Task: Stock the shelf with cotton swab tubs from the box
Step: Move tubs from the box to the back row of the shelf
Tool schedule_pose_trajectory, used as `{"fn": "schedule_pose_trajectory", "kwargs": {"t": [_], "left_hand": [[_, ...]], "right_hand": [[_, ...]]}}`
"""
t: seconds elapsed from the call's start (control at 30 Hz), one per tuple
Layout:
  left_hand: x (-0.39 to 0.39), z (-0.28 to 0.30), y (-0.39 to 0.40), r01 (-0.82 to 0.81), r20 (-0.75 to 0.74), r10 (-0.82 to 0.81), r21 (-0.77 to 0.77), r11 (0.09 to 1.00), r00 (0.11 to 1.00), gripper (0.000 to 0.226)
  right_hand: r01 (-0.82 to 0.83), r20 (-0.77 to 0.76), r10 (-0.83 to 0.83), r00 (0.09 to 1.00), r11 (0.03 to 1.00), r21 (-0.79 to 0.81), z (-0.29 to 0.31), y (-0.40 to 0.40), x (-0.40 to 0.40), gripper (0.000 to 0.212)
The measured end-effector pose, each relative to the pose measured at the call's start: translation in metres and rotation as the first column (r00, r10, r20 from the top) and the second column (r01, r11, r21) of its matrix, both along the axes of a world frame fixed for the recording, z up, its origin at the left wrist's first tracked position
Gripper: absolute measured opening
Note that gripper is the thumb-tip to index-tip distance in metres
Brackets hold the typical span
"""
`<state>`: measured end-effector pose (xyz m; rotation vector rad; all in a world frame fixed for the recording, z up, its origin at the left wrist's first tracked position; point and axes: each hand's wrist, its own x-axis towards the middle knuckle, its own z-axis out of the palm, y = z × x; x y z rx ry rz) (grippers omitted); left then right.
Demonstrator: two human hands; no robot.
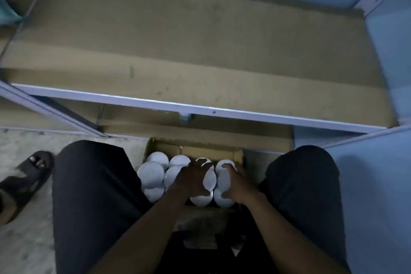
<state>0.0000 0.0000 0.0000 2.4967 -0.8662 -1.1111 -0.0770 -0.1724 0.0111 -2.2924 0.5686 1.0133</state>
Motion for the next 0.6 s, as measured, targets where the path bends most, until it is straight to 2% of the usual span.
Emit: {"fn": "schedule_pose_trajectory", "kwargs": {"t": [0.17, 0.27, 0.37, 0.53, 0.6], "left_hand": [[0.008, -0.035, -0.017, -0.109, -0.185, 0.111, 0.018, 0.994, 0.976, 0.079], [0.007, -0.056, -0.02, -0.026, -0.131, 0.02, -0.042, 0.999, 0.991, 0.098], [0.008, -0.061, -0.012, 0.031, -0.059, -0.035, -0.059, 0.998, 0.998, 0.116], [-0.004, -0.064, 0.005, -0.013, 0.034, 0.018, -0.139, 0.99, 0.999, 0.114], [-0.007, -0.064, 0.009, -0.008, 0.038, 0.014, -0.144, 0.99, 0.999, 0.113]], "right_hand": [[-0.161, -0.028, 0.16, 0.987, 0.986, -0.046, -0.054, -0.005, 0.019, 0.097], [-0.211, 0.001, 0.213, 0.977, 0.972, -0.106, -0.07, -0.009, 0.019, 0.099], [-0.185, 0.041, 0.189, 0.981, 0.978, -0.096, -0.069, -0.018, 0.007, 0.106], [-0.116, 0.187, 0.124, 0.974, 0.992, -0.053, -0.063, -0.037, -0.018, 0.099], [-0.107, 0.201, 0.116, 0.973, 0.993, -0.051, -0.061, -0.038, -0.024, 0.099]]}}
